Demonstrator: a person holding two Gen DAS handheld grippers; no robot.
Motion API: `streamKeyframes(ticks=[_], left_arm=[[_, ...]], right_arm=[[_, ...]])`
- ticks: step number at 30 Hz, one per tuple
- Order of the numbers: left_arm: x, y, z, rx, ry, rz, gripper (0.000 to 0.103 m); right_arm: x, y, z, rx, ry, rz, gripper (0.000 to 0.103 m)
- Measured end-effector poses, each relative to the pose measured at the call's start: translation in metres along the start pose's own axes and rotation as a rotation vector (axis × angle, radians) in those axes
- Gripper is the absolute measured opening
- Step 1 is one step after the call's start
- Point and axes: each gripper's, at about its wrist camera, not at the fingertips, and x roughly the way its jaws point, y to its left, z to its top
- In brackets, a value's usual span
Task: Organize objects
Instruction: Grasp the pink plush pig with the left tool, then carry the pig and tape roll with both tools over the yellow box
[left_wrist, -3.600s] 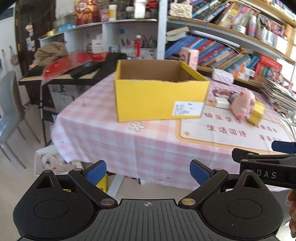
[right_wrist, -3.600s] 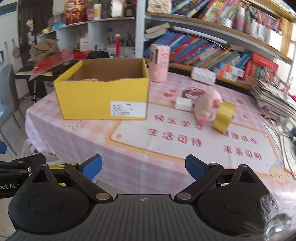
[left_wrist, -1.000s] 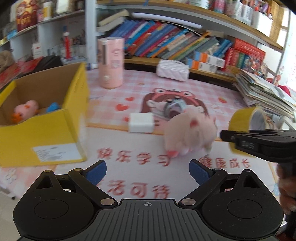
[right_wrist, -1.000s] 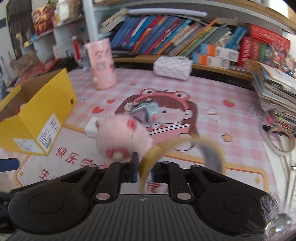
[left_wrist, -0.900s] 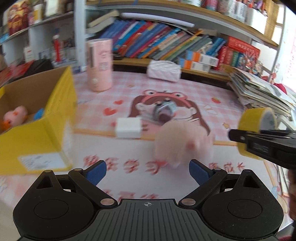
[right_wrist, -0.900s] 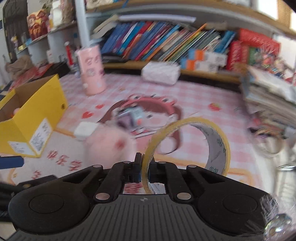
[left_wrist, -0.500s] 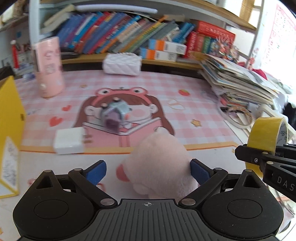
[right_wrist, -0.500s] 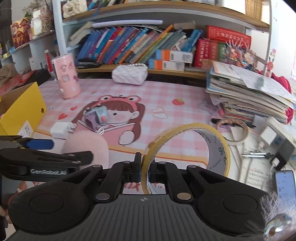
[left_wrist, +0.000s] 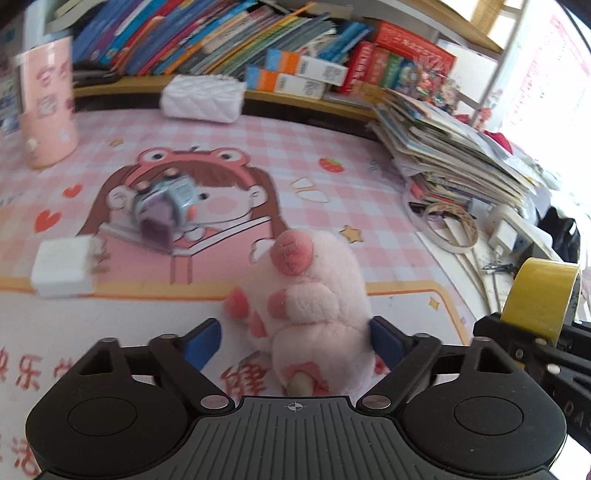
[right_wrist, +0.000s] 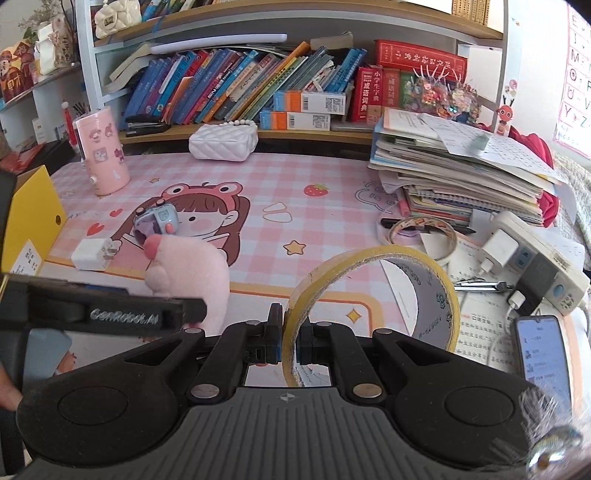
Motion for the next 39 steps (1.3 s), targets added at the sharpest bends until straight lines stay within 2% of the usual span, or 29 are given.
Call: streamKeyframes(ticks=[1,2,4,6,8,17,22,27,34,39], left_arm=[[0.003,-0.003,0.000,0.016,0.001,-0.009,0.077],[0.006,-0.006,0.001,0.031,0.007,-0.016,0.070],[0.010,-0.014,0.001,0.069,0.015,-0.020,0.066],[0.009,-0.020,0.000,0.121,0.009,-0.020,0.058],[0.002,-0.020,-0.001,0.144,0.010,-0.024,0.056],[-0.070,0.034,-0.023,-0.055,-0.061,-0.008,0.056],[-0.111,0.071,-0.046,-0.174,-0.093,0.034,0.056],[-0.150,0.105,-0.074,-0.268,-0.117,0.043,0.056],[-0.196,0.140,-0.103,-0.315,-0.175,0.087,0.056],[-0.225,0.164,-0.128,-0.346,-0.189,0.111,0.056]], right_arm=[[-0.001,0.000,-0.001,0.001,0.002,-0.003,0.006],[-0.001,0.000,-0.001,0.001,0.004,-0.005,0.006],[-0.002,0.002,-0.003,0.000,0.008,-0.007,0.006],[-0.004,0.005,-0.004,-0.002,0.009,-0.005,0.006],[-0.006,0.009,-0.005,-0.006,0.008,-0.002,0.006],[-0.016,0.045,-0.007,-0.048,-0.001,0.053,0.006],[-0.019,0.076,-0.007,-0.086,-0.007,0.108,0.006],[-0.023,0.115,-0.012,-0.139,0.011,0.166,0.006],[-0.035,0.171,-0.022,-0.188,0.041,0.251,0.006],[-0.047,0.211,-0.035,-0.218,0.061,0.301,0.006]])
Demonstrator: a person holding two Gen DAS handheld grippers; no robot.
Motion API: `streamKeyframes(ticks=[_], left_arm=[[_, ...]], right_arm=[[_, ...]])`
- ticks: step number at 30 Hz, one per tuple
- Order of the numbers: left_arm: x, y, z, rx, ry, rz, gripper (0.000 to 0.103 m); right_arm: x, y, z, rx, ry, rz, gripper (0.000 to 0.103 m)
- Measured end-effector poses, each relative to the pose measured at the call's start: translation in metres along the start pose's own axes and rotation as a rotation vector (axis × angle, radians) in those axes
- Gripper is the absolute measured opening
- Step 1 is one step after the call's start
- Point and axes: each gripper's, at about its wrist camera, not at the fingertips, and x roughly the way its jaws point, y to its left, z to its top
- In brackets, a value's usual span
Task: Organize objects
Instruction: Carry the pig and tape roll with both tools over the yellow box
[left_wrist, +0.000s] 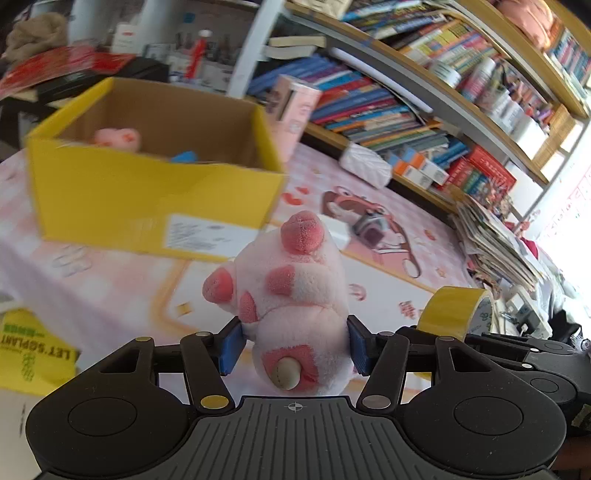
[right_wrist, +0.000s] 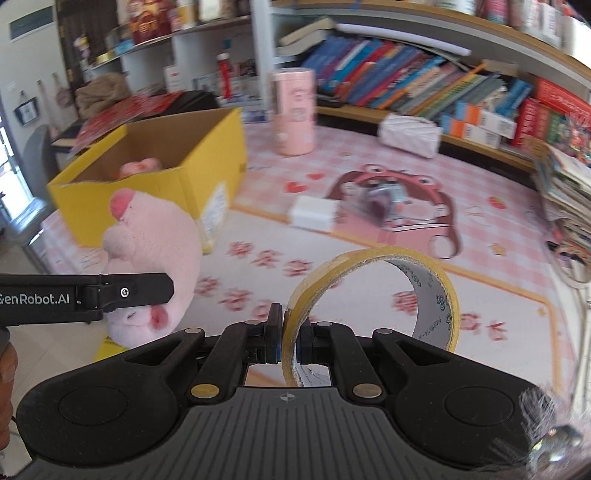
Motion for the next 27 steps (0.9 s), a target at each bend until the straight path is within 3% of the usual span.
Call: streamKeyframes(ticks=[13,27], left_arm=[[-0.073,0.080,-0.021,-0.072,-0.041,0.051,0.056],[-0.120,0.125,-0.034,-0.066,-0.075,0.058,0.056]], right_arm=[[-0.006,0.117,-0.022,-0.110,0.039,0.107,0.007],[-0.017,0.188,-0.042,-0.137,0.026,0.138,0.007]])
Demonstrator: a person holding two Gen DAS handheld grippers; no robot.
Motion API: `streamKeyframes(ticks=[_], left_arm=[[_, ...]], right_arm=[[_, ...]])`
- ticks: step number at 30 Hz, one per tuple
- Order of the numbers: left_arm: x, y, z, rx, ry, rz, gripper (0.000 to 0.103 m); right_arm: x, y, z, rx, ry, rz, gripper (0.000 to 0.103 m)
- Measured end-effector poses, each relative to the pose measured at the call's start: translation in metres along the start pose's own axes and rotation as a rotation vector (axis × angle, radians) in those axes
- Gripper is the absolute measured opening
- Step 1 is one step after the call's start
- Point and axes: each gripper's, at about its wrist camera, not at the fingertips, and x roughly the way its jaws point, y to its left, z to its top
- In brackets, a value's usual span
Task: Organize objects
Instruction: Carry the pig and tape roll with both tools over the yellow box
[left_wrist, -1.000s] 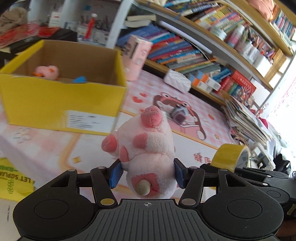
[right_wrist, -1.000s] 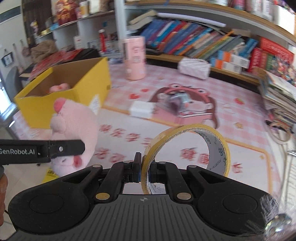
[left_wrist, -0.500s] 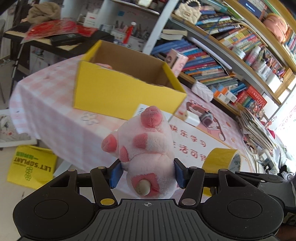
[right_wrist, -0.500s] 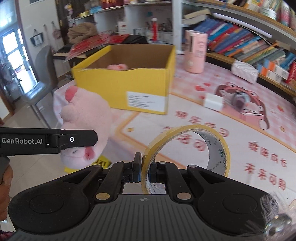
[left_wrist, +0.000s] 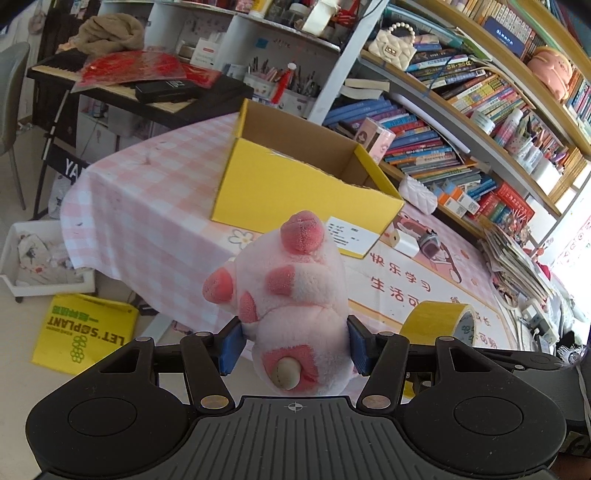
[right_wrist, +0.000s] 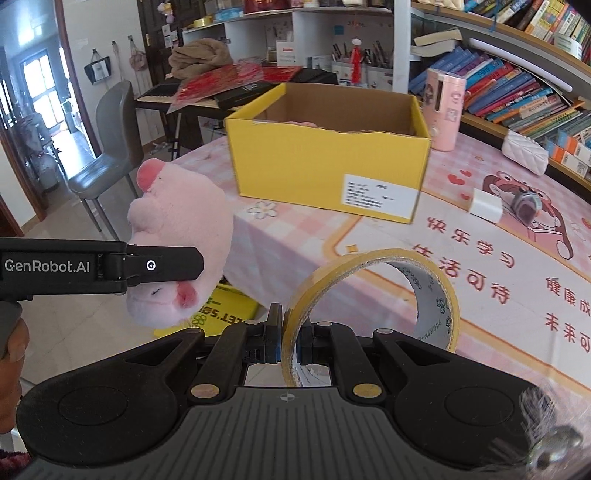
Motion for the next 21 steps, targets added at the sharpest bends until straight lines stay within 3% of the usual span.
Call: streamKeyframes(ticks=[12,21], left_arm=[[-0.013,0.012,0.003,0.008,-0.031,-0.018,0.056],[-0.008,0.007,0.029,0.036,-0.081,-0.046,0.056]], right_arm=[[-0.002,0.026,0.000,-0.028,0.001,0.001,0.007],[0.001,0.014,0.015,-0.004,-0.031,-0.022,0.007]])
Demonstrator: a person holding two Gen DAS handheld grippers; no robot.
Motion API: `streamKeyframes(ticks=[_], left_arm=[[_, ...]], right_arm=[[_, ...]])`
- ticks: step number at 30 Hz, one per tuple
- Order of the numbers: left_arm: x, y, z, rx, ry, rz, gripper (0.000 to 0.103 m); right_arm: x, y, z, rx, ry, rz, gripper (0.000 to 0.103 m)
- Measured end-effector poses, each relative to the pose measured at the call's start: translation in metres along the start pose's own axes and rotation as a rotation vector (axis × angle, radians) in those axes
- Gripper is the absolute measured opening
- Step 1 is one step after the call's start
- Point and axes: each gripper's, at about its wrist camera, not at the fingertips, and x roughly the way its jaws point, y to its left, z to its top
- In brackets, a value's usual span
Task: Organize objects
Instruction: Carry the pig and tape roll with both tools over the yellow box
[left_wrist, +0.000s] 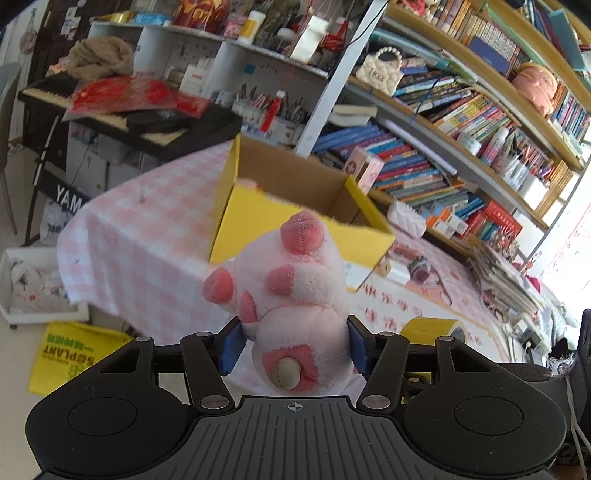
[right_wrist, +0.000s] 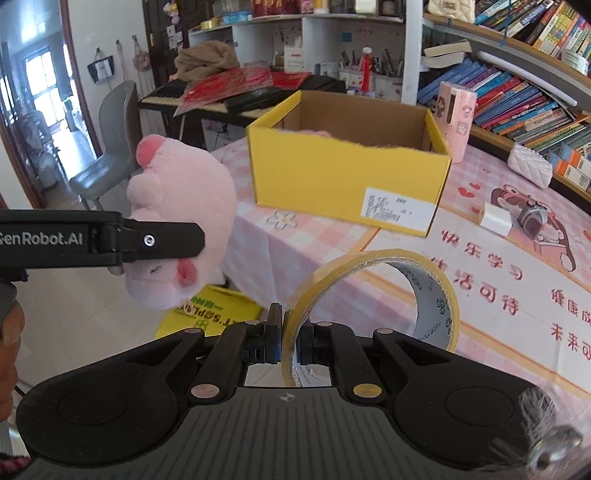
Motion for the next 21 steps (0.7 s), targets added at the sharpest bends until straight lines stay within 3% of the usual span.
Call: streamKeyframes(ticks=[12,21], left_arm=[[0.049,-0.015,0.076,0.060,-0.117,0.010,0.057],[0.129,-0.028,0.116,0.073,-0.087,0.051,0.057]], right_arm=[[0.012,-0.056,0.105,0.014,-0.211,-0.038,0.007],[0.051,-0.098,0.179,-0.034,-0.290,-0.048,0.007]])
